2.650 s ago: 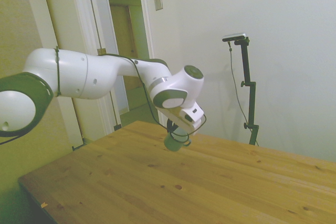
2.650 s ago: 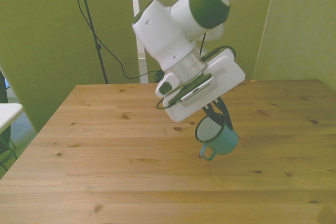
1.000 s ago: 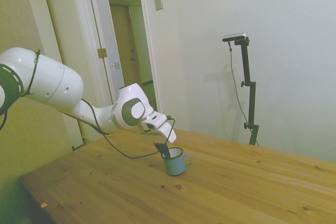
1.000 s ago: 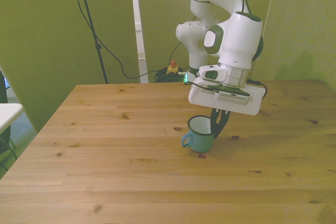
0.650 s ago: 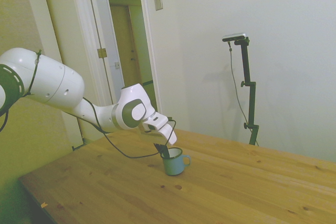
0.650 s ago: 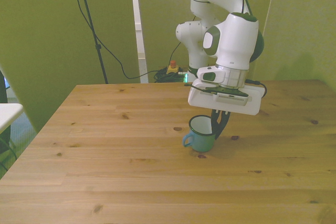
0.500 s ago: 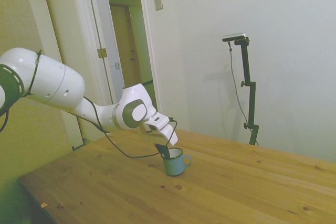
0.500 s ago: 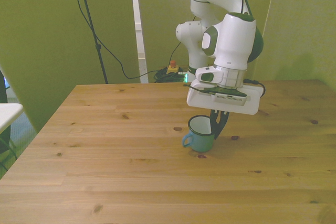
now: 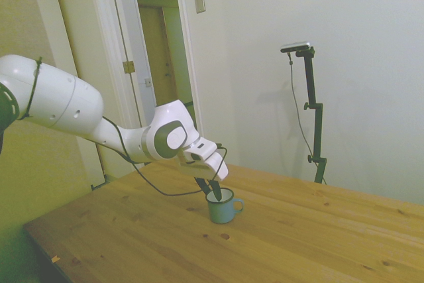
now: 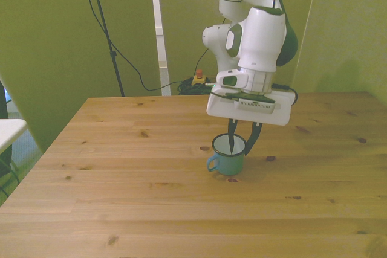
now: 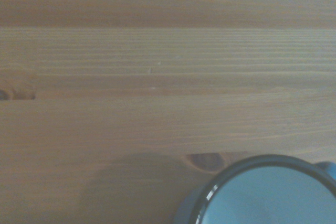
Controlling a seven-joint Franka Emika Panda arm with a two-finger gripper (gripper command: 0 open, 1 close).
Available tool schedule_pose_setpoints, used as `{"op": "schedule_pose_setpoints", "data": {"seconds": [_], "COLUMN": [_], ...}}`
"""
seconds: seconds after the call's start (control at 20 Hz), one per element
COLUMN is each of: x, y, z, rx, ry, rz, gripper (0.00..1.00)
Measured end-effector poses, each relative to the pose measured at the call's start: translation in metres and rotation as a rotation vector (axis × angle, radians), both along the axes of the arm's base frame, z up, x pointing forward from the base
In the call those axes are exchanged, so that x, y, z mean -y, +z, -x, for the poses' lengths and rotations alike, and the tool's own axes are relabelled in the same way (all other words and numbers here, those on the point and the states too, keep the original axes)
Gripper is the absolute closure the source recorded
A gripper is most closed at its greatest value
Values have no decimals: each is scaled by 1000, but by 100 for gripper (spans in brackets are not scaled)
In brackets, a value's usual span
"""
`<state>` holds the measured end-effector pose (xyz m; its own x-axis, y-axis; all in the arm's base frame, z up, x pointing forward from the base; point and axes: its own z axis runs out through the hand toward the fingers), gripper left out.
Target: Flip the mug upright
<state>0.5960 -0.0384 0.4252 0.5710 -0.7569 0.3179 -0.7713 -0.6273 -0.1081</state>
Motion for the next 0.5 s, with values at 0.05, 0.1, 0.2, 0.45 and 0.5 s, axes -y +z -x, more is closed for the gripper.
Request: {"op": "schedule_pose_setpoints", "data": {"seconds": [0.05,0.1,0.2,0.45,0.5], "x": [-2,-5,-11,-11,-12], "y": [13,27,48,64,62], "z": [7,16,34,78,89], "rx": [-2,-11,-56,-141,-148], "ry": [0,-3,-8,1,5], "rz": [-3,-13,-37,-65,-65], "gripper": [0,0,0,0,0]}}
